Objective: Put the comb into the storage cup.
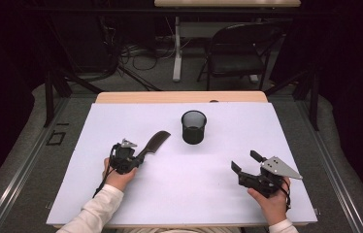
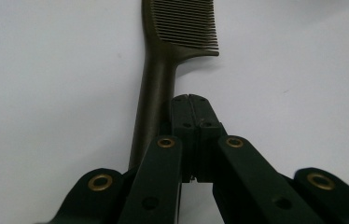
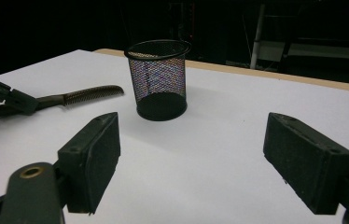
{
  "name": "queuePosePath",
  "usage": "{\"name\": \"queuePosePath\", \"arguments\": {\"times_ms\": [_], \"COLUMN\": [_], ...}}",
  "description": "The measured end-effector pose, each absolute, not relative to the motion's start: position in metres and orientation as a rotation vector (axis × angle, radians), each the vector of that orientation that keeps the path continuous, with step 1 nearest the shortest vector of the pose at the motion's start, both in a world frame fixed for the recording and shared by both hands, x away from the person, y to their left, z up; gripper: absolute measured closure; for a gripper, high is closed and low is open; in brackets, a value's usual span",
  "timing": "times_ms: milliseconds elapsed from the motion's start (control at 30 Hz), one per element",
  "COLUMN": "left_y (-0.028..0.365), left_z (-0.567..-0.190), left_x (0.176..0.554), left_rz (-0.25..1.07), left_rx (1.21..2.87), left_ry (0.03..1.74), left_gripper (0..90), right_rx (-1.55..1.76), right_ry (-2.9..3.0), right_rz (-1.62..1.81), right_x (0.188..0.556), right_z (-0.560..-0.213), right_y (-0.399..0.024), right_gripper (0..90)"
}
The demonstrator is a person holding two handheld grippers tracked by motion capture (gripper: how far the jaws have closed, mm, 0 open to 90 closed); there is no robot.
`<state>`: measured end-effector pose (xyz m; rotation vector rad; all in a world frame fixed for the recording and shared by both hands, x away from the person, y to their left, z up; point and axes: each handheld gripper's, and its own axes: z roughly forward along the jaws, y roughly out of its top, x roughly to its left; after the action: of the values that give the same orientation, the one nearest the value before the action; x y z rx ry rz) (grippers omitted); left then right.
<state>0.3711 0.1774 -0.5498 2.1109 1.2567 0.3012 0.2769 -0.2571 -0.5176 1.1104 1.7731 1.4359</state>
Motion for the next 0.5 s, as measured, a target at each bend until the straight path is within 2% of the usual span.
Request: {"name": "queuePosePath", "arguments": {"times_ms": [500], "left_y": [0.1783], "left_z": [-0.5462], "left_x": [0.3685], "left_rz": [0.298], "left_rx": [2.093], "left_ry": [1.241], "left_gripper": [87.7], "right_rx": [1.105], "right_ry": [1.775], "right_rz": [1.435], "right_x": [0.2772], "right_z": [-0.5178], "right_y": [-0.2572], "right_gripper": [18.5]}}
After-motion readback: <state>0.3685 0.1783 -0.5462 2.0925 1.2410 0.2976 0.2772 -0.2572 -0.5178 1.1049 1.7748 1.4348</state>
